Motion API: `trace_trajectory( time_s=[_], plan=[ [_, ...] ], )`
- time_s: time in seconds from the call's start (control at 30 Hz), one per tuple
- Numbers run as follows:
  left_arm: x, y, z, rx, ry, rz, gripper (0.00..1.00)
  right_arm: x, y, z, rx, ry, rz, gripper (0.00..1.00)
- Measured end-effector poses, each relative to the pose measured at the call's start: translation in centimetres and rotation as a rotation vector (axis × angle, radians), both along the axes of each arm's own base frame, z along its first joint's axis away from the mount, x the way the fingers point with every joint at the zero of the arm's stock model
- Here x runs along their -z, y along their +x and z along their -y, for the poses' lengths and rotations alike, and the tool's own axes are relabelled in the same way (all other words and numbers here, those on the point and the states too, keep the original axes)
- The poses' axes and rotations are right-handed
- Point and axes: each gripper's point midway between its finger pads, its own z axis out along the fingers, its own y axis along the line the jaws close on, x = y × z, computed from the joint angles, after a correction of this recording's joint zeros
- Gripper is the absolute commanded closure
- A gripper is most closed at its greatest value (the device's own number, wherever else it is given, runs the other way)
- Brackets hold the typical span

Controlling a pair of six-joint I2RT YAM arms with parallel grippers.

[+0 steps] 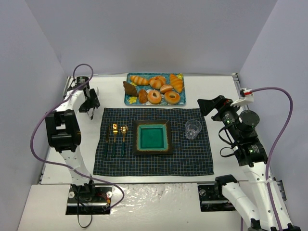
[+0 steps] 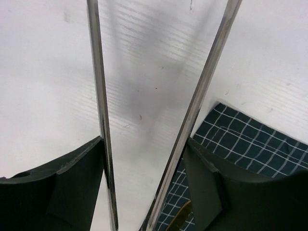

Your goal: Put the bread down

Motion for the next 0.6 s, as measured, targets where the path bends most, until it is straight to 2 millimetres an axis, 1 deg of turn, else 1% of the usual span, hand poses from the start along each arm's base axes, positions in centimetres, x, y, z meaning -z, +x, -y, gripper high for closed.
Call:
trace_trajectory(
  time_s=[0.13,0.23,0.33,0.43,0.6],
  plan=[
    [-3.2,0.0,-0.2,-0.006,0.016,0.067,0.41,-0.1,0.0,-0.1,-0.003,0.004,0.001,0.00],
    [-4.8,-0.3,-0.3,-0.010,0.024,0.100,0.41,-0.1,-0.1,-0.2,-0.008,0.008,0.000,0.00],
    [-5.7,-0.9,-0.3,-0.012,0.028,0.111,0.42,-0.1,-0.1,-0.3,-0.013,0.012,0.001,0.00],
    [-6.3,-1.4,-0.3,-0.012,0.031,0.117,0.45,-0.2,-0.1,-0.3,-0.017,0.016,0.002,0.00],
    [-7.4,-1.6,0.0,-0.008,0.035,0.139,0.47,-0.2,-0.1,-0.4,-0.020,0.022,0.001,0.00]
  ],
)
